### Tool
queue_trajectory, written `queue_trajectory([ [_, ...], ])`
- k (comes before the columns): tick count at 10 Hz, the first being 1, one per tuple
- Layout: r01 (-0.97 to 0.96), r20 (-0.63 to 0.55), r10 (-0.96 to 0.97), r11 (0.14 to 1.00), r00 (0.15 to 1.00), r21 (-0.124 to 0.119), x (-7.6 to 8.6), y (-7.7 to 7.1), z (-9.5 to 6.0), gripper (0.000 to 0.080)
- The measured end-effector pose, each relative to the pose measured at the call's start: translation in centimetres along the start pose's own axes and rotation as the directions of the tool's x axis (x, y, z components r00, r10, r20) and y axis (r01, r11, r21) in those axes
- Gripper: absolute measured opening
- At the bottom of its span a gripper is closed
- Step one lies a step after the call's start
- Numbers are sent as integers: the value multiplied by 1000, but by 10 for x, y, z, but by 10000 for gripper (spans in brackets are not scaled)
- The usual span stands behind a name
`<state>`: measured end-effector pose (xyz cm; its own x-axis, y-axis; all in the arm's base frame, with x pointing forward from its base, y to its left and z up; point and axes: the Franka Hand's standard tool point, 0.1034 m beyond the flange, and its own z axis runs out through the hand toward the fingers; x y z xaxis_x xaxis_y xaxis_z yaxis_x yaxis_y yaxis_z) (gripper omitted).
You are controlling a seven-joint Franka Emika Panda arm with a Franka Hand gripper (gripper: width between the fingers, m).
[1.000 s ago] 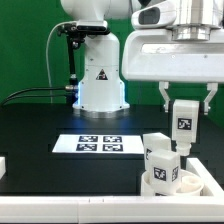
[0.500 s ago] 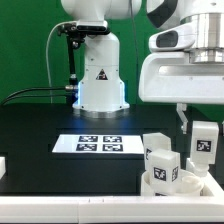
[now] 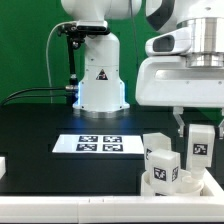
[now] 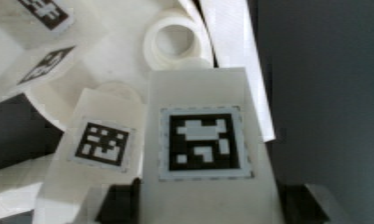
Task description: Assemble stool
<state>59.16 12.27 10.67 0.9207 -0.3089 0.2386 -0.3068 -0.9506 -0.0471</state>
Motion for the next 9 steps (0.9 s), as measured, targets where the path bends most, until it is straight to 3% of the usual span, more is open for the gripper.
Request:
queue_trajectory([
  [4,12,13,-12,1000,1000,-9,-6,4,7,334],
  [9,3,15,-3,1000,1000,-2,-8,0,7,334],
])
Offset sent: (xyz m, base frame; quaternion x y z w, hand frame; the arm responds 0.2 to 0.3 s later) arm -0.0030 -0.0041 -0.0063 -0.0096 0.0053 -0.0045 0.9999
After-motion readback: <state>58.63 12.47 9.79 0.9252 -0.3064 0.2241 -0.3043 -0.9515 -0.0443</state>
